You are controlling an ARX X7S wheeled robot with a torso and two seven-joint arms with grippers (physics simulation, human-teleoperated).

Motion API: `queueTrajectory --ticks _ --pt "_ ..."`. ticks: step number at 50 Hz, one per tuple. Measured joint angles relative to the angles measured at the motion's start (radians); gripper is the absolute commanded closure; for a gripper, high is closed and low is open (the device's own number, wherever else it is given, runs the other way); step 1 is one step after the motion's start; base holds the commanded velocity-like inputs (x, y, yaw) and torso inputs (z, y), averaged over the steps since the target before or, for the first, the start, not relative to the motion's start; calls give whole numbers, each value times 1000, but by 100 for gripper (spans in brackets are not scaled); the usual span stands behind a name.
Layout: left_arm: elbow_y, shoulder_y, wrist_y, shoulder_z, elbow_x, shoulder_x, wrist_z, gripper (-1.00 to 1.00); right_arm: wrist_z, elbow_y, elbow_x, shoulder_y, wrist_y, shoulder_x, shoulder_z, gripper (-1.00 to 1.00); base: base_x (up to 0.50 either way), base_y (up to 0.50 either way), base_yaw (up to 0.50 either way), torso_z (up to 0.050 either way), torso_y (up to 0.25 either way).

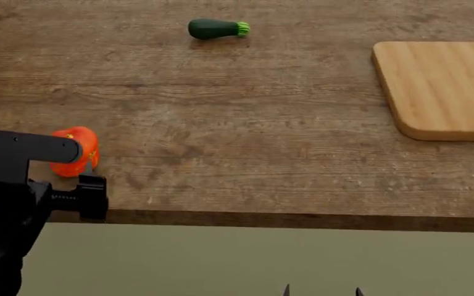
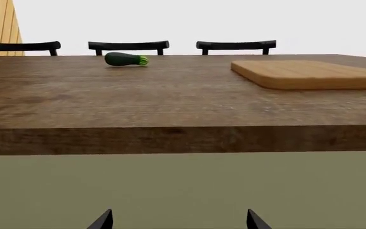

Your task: Place the squash and the zucchini on separate cutting boards.

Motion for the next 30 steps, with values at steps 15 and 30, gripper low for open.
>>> queueTrajectory --ticks 15,30 --pt "-404 -197 81 58 30 41 40 -100 11 3 11 0 -9 8 -9 -100 0 0 0 0 0" --pt "-692 -328 163 84 48 71 75 100 24 4 20 0 -22 14 -15 -100 0 0 0 0 0"
